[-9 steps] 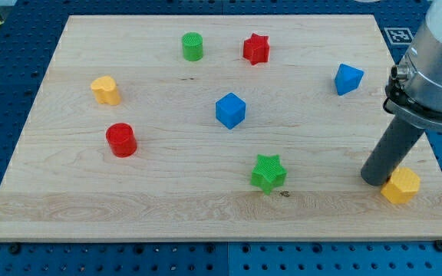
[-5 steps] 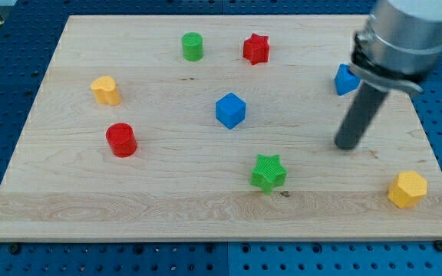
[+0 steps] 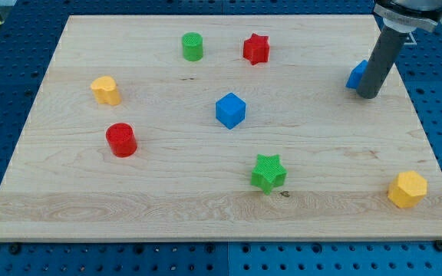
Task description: Push the blue triangle to the yellow hexagon
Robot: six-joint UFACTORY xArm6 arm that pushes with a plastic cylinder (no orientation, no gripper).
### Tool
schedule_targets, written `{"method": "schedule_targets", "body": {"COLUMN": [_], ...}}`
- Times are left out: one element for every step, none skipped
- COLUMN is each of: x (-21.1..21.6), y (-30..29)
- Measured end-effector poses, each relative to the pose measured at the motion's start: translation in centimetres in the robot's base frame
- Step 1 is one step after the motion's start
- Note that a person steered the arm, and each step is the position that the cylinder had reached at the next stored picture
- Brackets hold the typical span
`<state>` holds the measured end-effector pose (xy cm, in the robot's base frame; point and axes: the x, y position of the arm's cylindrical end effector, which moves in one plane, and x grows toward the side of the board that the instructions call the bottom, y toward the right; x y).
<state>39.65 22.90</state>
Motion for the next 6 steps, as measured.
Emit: {"method": "schedule_targets", "body": {"x": [-0.6, -2.4, -4.5, -8.4, -10.9, -10.8], "y": [2.1, 4.5, 5.2, 4.8, 2.6, 1.0]}}
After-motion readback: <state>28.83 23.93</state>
